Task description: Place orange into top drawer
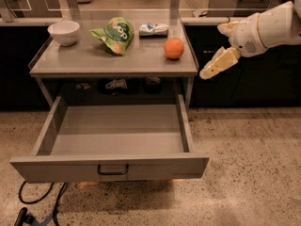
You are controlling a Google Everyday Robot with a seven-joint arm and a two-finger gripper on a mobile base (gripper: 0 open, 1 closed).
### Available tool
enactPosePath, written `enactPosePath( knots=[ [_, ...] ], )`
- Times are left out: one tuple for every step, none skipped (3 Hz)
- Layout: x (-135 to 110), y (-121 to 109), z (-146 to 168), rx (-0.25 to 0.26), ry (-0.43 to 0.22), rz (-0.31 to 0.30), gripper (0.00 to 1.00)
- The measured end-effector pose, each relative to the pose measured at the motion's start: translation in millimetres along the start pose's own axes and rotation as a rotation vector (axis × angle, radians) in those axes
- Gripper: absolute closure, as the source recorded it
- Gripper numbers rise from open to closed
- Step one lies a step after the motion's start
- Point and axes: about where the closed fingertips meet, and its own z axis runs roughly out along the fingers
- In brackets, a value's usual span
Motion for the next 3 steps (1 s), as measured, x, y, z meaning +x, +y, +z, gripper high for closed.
enactPosePath(
  knots=[
    [5,10,3,0.018,-0.095,0.031,0.0],
    [3,-16,9,0.128,-0.335,0.099,0.0],
    [-9,-78,8,0.297,-0.52,0.171,0.0]
  ],
)
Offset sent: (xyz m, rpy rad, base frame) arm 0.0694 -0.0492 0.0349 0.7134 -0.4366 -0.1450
